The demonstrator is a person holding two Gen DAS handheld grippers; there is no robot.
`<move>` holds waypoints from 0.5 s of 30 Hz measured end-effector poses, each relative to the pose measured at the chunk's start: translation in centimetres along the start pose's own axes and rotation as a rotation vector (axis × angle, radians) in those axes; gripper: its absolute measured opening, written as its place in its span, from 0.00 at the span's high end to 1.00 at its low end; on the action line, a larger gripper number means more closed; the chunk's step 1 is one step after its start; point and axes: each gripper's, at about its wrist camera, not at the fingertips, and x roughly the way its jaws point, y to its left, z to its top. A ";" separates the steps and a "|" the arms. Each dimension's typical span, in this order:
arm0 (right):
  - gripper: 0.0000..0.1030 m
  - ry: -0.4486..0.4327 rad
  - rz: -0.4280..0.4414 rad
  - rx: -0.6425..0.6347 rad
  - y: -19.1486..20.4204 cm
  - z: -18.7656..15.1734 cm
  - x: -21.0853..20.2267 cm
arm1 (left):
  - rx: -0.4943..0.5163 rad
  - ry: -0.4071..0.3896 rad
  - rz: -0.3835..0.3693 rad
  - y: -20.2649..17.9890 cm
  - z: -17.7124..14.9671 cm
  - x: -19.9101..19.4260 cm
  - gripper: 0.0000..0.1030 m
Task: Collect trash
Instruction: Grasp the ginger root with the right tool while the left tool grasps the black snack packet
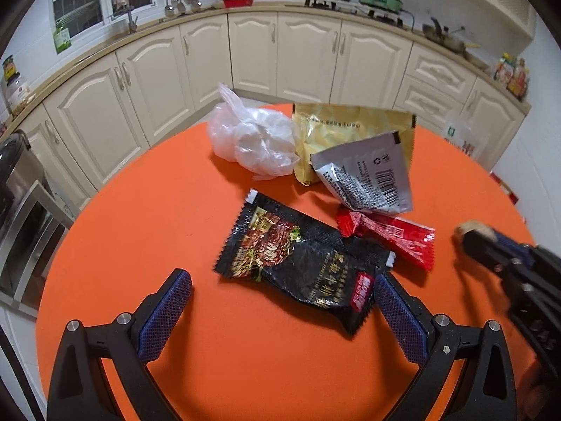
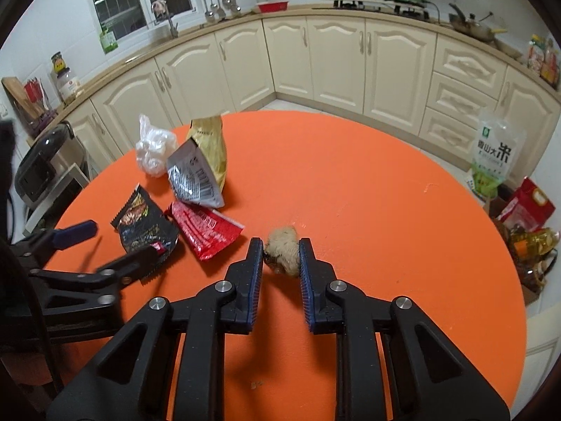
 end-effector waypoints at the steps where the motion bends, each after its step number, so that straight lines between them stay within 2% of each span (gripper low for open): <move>1: 0.82 0.002 0.003 0.001 -0.2 0.1 0.1 | 0.005 0.003 0.005 0.0 0.3 0.4 0.01; 8: 0.82 0.008 0.030 0.004 -0.5 0.6 0.9 | 0.055 -0.016 -0.016 -1.7 1.8 3.1 0.01; 10: 0.82 0.006 0.033 0.007 -0.5 0.8 1.0 | 0.057 -0.031 -0.027 -1.9 1.9 3.5 0.07; 11: 0.82 0.006 0.036 0.011 -0.6 0.9 1.0 | 0.063 -0.043 -0.032 -2.1 1.7 3.6 0.14; 13: 0.82 0.004 0.039 0.015 -0.5 0.7 1.0 | 0.064 -0.057 -0.039 -1.5 0.2 3.1 0.21; 14: 0.82 0.005 0.040 0.015 -0.5 0.7 1.0 | 0.066 -0.068 -0.047 -1.6 0.2 3.2 0.28; 15: 0.82 0.006 0.043 0.017 -0.5 0.6 1.0 | 0.066 -0.078 -0.059 -1.3 -0.6 2.9 0.39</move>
